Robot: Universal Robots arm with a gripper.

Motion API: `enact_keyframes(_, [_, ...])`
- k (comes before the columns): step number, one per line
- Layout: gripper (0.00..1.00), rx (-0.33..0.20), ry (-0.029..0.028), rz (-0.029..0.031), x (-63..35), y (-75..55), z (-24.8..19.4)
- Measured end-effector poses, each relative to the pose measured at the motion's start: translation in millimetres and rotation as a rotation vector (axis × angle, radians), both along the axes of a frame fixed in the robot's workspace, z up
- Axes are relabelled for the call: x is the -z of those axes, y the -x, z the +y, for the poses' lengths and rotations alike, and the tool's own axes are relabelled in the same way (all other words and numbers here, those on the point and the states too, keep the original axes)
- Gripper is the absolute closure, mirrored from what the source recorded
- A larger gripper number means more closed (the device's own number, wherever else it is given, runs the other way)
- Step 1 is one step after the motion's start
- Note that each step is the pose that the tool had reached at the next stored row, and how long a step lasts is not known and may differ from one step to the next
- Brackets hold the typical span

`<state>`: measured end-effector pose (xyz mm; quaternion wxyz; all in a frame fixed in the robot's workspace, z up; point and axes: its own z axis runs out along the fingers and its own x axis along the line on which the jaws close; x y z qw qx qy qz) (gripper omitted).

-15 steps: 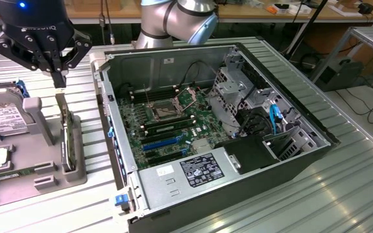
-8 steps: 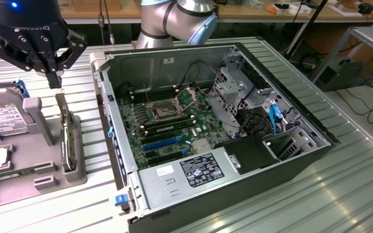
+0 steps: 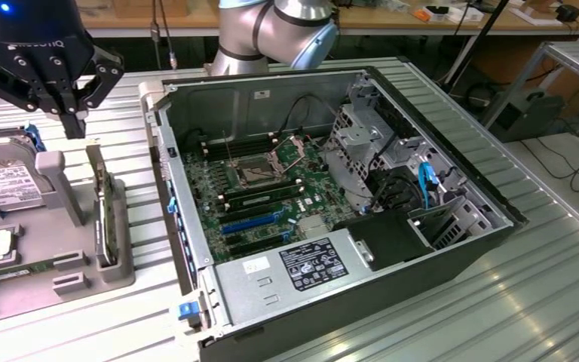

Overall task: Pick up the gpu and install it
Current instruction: 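Reach for the gpu, then pick up the gpu and move the gpu toward the slot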

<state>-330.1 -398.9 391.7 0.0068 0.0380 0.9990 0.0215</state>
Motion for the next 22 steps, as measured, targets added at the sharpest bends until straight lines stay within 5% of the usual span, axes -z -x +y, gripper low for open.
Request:
enact_keyframes(18, [0.89,0.000,0.0000,0.0007,0.0,3.6,0.0])
enact_keyframes(22, [0.76,0.000,0.0000,0.0007,0.0,3.6,0.0])
